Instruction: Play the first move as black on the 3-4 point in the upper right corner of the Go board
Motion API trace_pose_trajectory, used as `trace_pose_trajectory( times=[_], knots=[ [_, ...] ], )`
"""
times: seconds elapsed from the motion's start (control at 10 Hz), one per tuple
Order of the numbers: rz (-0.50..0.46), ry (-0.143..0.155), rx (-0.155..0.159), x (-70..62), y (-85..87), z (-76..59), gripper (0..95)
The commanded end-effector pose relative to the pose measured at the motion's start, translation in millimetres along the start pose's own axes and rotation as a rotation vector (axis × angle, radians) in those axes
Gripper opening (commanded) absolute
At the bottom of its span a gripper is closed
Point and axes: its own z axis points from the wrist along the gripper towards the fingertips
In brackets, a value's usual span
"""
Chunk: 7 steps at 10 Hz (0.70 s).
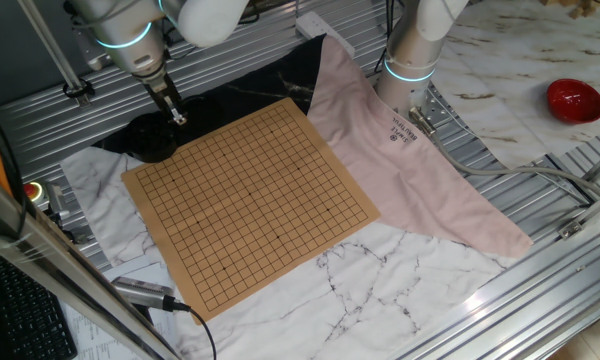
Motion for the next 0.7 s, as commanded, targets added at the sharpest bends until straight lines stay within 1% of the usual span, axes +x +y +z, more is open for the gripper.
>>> trace_pose_trajectory(
  times=[0.1, 0.6, 0.7],
  knots=[
    [0.009, -0.001, -0.003, -0.2, 0.0, -0.2, 0.0],
    [0.027, -0.005, -0.002, -0.2, 0.0, -0.2, 0.0],
    [0.044, -0.004, -0.003, -0.2, 0.0, -0.2, 0.0]
  ],
)
